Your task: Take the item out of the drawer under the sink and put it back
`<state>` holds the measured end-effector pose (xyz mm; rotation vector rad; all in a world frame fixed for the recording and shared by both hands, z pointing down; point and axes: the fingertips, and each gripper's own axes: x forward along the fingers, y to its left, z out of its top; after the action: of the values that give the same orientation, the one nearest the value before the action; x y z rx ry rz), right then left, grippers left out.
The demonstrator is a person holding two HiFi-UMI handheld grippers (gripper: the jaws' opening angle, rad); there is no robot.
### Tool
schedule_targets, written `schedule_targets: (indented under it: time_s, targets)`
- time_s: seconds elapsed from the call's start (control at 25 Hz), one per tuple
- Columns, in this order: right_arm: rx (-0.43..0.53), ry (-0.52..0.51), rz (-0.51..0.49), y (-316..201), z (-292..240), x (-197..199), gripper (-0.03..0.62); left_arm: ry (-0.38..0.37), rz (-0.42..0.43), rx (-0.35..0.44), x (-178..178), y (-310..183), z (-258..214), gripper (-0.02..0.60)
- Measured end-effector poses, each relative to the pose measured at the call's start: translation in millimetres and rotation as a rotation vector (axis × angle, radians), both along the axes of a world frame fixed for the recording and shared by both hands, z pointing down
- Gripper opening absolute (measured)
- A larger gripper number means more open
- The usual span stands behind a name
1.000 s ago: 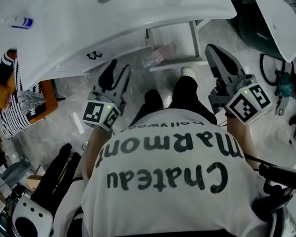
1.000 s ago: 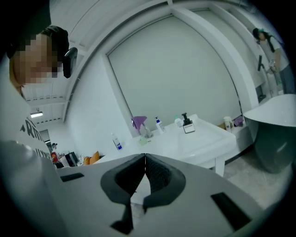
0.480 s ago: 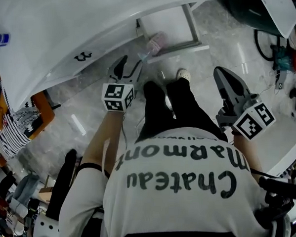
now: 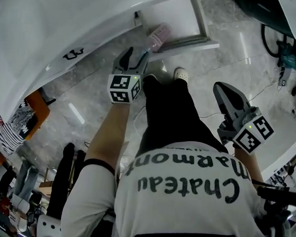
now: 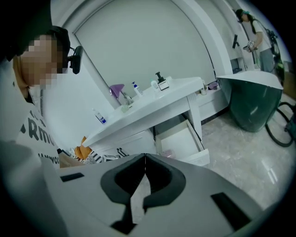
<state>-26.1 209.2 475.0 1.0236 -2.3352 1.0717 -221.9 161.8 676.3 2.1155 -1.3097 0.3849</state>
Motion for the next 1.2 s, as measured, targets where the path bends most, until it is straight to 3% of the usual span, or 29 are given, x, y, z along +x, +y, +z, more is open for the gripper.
schedule_targets:
  time_s: [0.24,0.52,0.84,1.0,1.2]
  targets:
    - [-0.049,0.005,0.038,-0.6,19.4,18.4,0.012,0.061,-0.056,-0.069,3.9,-10.0,30.9,0.219]
    - [-0.068,-0.012,0.081,-2.0,23.8,30.7,0.011,0.143,0.051,-0.176,28.3,-11.6,39.4,0.211]
    - [-0.068,-0.025,0.134,-0.3,23.4,43.9,0.012,0.213,0.042,-0.265,28.4,-10.8,44.6,0.158]
    - [-0.064,-0.043,0.142,2.8,20.5,45.4,0.012,0.117,0.085,-0.202,29.0,-10.8,29.9,0.127]
    - [-0.071,-0.060,0.145,7.1,20.3,49.8,0.011,0.062,0.028,-0.100,27.5,-27.0,5.4,0.127]
